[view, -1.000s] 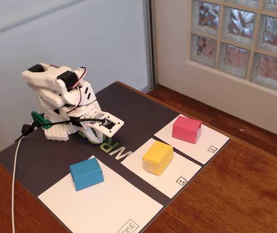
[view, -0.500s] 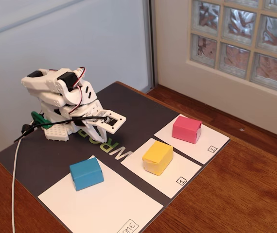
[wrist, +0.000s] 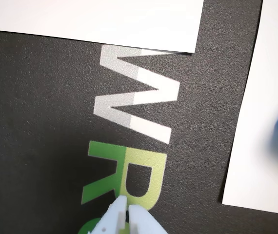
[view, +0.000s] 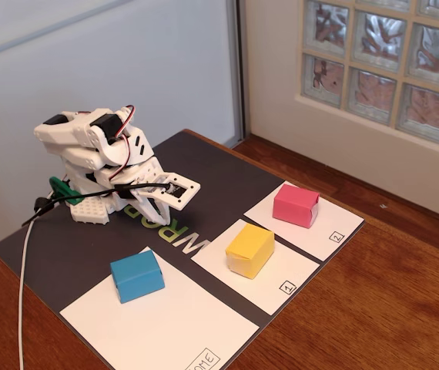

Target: Move box red to zone 2

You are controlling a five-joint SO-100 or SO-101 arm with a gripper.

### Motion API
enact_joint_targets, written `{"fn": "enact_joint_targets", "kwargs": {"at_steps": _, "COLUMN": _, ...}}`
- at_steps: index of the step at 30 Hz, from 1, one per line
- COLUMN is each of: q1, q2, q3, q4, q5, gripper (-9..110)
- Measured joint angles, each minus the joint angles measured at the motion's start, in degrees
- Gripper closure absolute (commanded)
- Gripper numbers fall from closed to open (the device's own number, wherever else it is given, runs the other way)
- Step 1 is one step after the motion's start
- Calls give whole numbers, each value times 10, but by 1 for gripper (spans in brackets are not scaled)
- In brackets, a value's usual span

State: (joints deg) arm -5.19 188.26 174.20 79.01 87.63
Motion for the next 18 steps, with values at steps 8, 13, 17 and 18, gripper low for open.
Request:
{"fn": "enact_joint_targets", "kwargs": {"at_steps": 8, "q1": 0, "q2": 0, "q3": 0, "q4": 7, "q5": -14, "gripper": 102}}
{"fn": "enact_joint_targets", "kwargs": {"at_steps": 13, "q1": 0, "q2": 0, "q3": 0, "q4": 7, "q5": -14, "gripper": 102}}
{"fn": "enact_joint_targets", "kwargs": {"at_steps": 17, "q1": 0, "q2": 0, "q3": 0, "q4": 7, "q5": -14, "gripper": 102}}
{"fn": "enact_joint_targets", "kwargs": {"at_steps": 18, "q1": 0, "q2": 0, "q3": 0, "q4": 7, "q5": -14, "gripper": 102}}
